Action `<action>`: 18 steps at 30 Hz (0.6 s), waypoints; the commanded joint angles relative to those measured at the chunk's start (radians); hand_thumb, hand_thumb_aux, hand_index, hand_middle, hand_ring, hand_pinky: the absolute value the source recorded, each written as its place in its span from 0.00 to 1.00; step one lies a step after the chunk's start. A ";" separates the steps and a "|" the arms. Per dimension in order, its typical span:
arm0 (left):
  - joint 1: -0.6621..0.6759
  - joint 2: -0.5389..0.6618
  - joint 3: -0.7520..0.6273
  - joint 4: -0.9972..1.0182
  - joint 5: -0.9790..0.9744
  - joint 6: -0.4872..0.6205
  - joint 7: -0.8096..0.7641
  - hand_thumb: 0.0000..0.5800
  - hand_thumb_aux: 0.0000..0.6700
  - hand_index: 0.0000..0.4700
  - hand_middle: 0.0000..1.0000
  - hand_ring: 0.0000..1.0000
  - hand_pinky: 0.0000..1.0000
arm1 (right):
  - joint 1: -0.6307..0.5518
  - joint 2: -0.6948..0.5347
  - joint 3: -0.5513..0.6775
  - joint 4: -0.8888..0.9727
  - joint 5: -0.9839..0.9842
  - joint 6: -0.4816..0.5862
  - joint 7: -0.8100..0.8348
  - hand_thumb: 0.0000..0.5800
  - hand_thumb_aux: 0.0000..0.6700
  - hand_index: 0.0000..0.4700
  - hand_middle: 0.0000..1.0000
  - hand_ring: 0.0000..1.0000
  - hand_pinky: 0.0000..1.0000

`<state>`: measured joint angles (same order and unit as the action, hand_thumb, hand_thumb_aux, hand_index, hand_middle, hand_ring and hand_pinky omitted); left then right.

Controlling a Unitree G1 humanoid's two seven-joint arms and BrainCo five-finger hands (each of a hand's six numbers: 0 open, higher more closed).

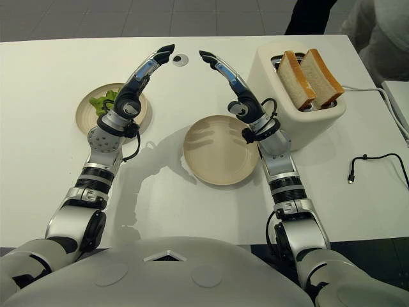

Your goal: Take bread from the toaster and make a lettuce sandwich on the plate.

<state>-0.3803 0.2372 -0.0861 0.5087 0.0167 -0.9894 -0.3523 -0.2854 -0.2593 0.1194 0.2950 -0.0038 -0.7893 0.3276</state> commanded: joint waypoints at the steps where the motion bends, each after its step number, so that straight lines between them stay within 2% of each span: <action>1: 0.000 0.004 -0.004 0.005 -0.009 0.001 -0.007 0.00 0.00 0.00 0.00 0.00 0.00 | 0.011 0.003 -0.001 -0.013 0.019 0.011 0.016 0.00 0.00 0.00 0.00 0.00 0.00; 15: 0.029 0.008 -0.030 -0.069 -0.143 0.009 -0.114 0.00 0.00 0.00 0.00 0.00 0.00 | 0.008 0.010 -0.034 -0.035 0.058 0.011 0.014 0.00 0.00 0.00 0.00 0.00 0.00; 18: 0.032 0.009 -0.026 -0.078 -0.147 0.009 -0.120 0.00 0.00 0.00 0.00 0.00 0.00 | 0.050 -0.014 -0.023 -0.168 0.085 0.033 0.036 0.00 0.00 0.00 0.00 0.00 0.00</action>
<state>-0.3561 0.2385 -0.1125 0.4440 -0.1230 -0.9879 -0.4637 -0.2695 -0.2527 0.0928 0.2301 0.0421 -0.7783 0.3406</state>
